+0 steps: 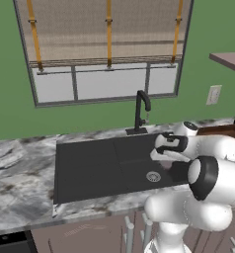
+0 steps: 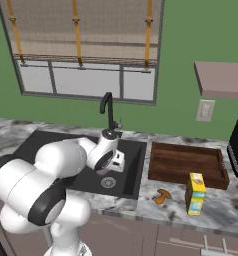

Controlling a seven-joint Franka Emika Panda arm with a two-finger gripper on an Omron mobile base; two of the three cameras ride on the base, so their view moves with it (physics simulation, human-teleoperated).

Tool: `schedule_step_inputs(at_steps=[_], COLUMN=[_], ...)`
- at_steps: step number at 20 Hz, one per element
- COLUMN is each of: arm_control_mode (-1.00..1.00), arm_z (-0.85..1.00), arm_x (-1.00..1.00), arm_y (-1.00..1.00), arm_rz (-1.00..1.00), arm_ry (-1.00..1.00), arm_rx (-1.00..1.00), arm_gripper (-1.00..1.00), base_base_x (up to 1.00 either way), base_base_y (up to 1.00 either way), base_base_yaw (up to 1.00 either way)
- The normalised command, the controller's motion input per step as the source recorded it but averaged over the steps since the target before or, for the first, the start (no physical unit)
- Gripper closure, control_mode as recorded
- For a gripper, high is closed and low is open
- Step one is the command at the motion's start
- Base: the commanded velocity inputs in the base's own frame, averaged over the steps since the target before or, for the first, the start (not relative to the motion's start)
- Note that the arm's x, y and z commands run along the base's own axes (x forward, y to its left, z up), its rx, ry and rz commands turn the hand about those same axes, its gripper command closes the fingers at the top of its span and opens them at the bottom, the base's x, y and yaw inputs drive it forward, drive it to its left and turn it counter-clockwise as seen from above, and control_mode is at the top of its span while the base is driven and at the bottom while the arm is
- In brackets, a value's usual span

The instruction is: Pick up all produce items and place them in the sink. Turn on the sink faucet to wash them. Then turn the sink off and put them in the tray.

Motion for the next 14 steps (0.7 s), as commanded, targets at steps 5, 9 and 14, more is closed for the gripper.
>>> schedule_step_inputs(at_steps=[5, 9, 14], arm_control_mode=[-1.0, -1.0, -1.0], arm_z=[-0.34, -0.33, -0.32], arm_x=[0.23, 0.19, 0.15], arm_y=[0.15, 0.09, 0.09], arm_rz=[0.08, 0.07, 0.04], arm_ry=[0.0, 0.0, 0.0], arm_rx=[0.0, 0.0, 0.0], arm_gripper=[1.0, 1.0, 1.0], base_base_x=[0.0, 0.0, 0.0], base_base_y=[0.0, 0.0, 0.0], base_base_yaw=[0.0, 0.0, 0.0])
